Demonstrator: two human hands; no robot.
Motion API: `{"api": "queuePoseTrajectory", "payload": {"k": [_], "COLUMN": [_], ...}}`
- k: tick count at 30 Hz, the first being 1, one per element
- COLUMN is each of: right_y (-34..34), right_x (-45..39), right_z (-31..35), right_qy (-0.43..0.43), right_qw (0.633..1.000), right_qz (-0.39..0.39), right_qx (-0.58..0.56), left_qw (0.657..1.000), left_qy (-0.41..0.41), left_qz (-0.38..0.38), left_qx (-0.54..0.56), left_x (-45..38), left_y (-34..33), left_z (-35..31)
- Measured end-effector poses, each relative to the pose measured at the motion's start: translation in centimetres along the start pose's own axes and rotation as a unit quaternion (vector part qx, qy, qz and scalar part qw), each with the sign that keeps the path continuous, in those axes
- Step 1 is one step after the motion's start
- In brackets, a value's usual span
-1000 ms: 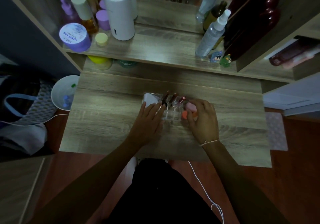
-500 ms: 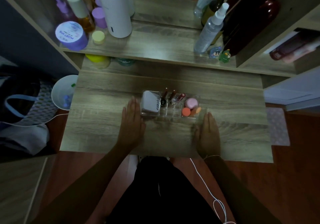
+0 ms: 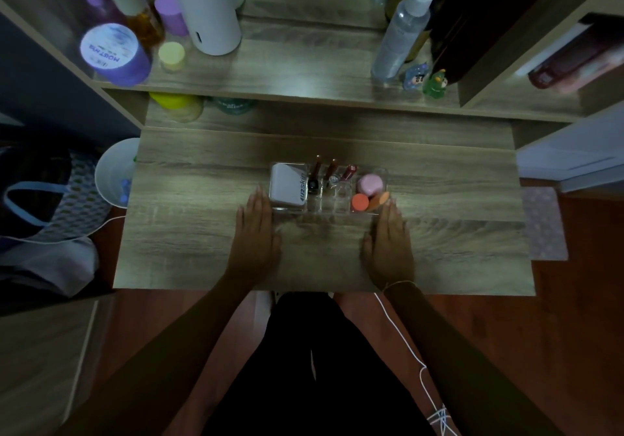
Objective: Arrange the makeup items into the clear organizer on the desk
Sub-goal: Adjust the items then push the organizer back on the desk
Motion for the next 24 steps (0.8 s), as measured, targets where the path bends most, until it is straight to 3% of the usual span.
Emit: {"api": "queuePoseTrajectory", "payload": {"k": [10,24], "right_y": [0.6,5.5], "right_x": [-0.7,-2.0], "right_z": [-1.6,-7.5], "right_qy": [-0.036,-0.055], "right_qw": [0.998,0.997], "right_qz": [0.005,0.001], "right_qx": [0.052,0.055], "left_qw": [1.000,0.994], "left_qy": [-0.020,-0.085], "left_qz": [0.006,0.026], "left_qx": [-0.007,-0.059], "left_x": [-0.9,-3.8], "left_y": [-0.1,-0.5], "left_z": [-1.3,-7.8]}}
Point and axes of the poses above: each hand's wrist, its own x-axis away from the middle knuckle, its own y-axis out of the back of the hand, z = x × y, the point moved 4 cm from there along -x, towards the middle knuckle, and after that the axes turned 14 degrees about -x, right-handed, at the moved point
